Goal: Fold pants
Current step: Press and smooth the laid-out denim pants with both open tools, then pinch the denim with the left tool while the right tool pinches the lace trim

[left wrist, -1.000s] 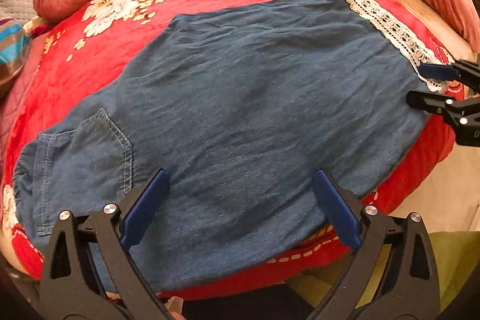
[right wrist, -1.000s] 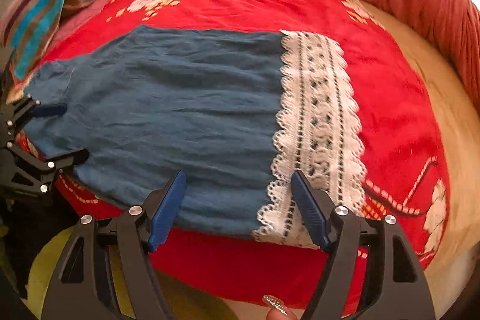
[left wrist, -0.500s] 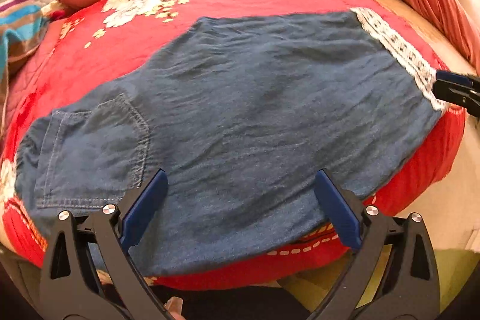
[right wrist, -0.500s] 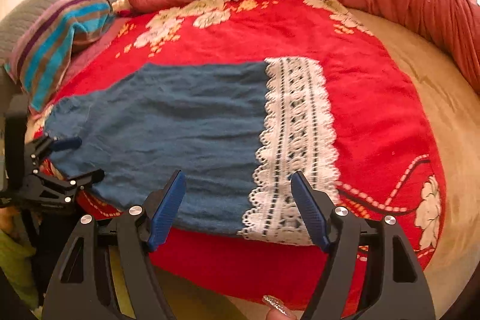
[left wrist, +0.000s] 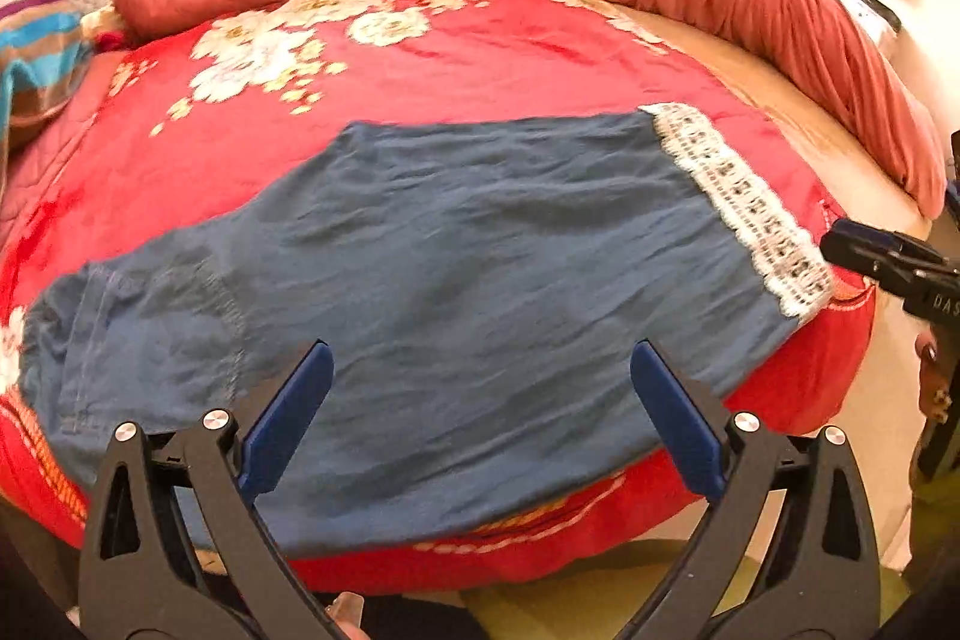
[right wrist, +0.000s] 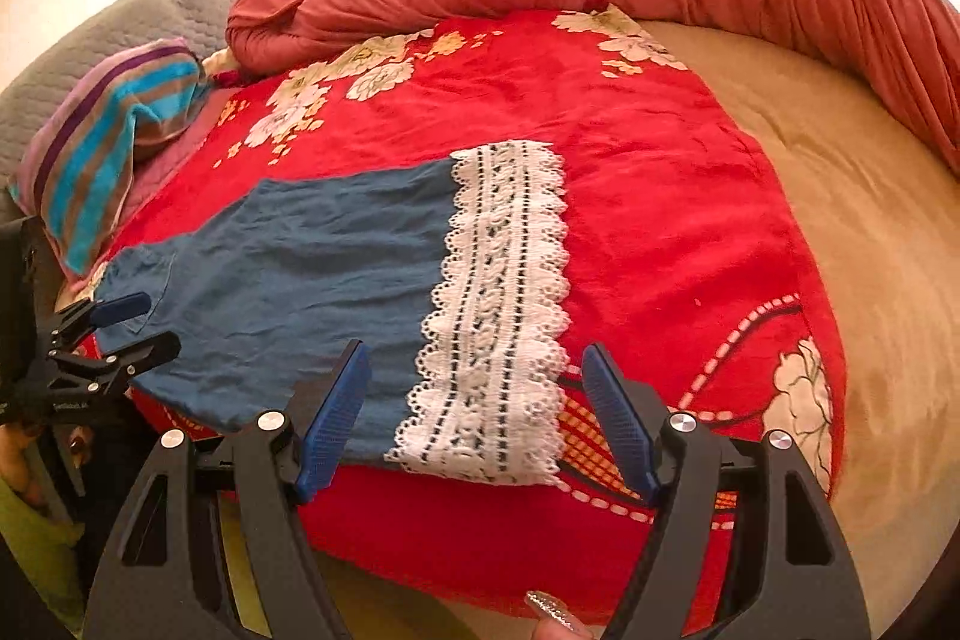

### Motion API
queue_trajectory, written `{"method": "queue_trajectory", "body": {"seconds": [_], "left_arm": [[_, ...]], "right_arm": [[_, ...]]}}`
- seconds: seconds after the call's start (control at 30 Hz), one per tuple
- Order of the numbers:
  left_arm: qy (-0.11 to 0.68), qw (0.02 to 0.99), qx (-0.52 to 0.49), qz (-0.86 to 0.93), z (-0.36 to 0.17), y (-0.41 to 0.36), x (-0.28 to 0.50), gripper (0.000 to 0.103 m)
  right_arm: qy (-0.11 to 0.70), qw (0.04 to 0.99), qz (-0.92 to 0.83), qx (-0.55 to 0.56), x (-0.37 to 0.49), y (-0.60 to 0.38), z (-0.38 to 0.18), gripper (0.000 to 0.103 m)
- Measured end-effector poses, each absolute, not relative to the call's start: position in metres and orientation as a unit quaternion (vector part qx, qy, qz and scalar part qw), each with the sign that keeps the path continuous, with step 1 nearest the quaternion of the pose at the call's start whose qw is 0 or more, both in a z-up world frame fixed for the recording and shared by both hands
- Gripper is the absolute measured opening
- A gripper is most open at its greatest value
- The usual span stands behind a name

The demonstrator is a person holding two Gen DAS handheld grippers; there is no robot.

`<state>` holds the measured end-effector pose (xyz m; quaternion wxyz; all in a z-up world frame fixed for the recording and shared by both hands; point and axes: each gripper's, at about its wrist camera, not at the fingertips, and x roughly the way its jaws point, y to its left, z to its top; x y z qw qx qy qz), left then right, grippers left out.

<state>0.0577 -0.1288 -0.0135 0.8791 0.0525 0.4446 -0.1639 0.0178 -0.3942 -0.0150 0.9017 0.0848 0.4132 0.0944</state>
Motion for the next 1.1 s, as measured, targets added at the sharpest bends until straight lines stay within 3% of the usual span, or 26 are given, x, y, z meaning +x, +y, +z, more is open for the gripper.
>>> {"method": "queue_trajectory", "body": {"seconds": [0.47,1.1], "left_arm": [[0.436,0.874,0.131,-0.171,0.001,-0.2,0.093,0.093],[0.472,0.84,0.187,-0.19,-0.031,-0.261,0.183,0.093]], "right_arm": [[0.424,0.889,0.118,0.128,0.009,-0.416,-0.032,0.072],[0.438,0.862,0.16,0.196,0.023,-0.416,-0.056,0.073]]}}
